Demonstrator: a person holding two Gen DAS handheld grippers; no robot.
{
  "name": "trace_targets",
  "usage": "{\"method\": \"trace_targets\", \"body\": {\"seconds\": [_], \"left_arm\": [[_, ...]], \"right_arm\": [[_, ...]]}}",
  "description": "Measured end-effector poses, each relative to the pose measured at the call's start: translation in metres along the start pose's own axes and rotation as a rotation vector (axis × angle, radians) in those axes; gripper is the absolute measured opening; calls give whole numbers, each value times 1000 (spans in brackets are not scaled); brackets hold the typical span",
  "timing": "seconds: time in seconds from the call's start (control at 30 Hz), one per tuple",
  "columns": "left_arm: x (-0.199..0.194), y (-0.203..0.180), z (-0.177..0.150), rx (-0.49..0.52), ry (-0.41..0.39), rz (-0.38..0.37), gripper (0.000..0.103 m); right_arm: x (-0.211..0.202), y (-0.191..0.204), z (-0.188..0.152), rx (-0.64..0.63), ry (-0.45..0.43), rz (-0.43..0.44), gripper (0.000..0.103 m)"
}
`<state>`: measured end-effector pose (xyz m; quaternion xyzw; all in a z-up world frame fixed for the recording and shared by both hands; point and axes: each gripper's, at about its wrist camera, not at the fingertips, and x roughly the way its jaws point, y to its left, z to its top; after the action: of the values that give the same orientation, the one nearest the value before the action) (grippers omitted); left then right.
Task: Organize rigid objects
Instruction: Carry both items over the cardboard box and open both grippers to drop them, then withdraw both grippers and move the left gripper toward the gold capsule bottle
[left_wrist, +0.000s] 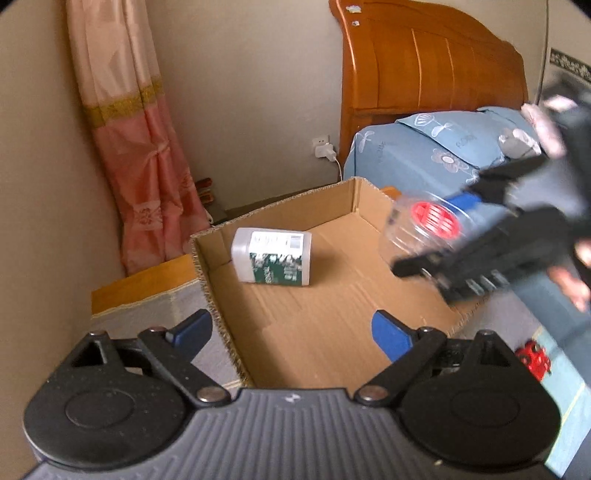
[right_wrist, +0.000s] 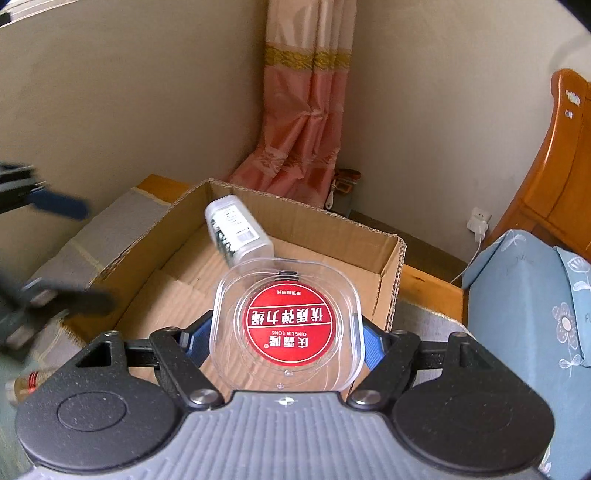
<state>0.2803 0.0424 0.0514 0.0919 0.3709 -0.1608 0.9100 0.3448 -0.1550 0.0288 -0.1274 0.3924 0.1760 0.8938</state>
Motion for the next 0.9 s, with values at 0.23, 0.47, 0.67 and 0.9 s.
{"method": "trace_targets", "body": {"seconds": [0.23,0.47,0.67,0.9], "left_arm": [[-31,-1,-19,-1,-58,8,94],[-33,6,-42,-42,-26,10,96],[-45,3,-58,-73,-35,-8,96],[-60,0,-83,-130,-36,17,96]], "right_arm": [[20,-2,17,43,-11,-49,88],[-8,13,2,14,-51,-38,103],[-44,29,-21,8,-74,-17,103],[-82,41,-70,50,-110,-15,103]]}}
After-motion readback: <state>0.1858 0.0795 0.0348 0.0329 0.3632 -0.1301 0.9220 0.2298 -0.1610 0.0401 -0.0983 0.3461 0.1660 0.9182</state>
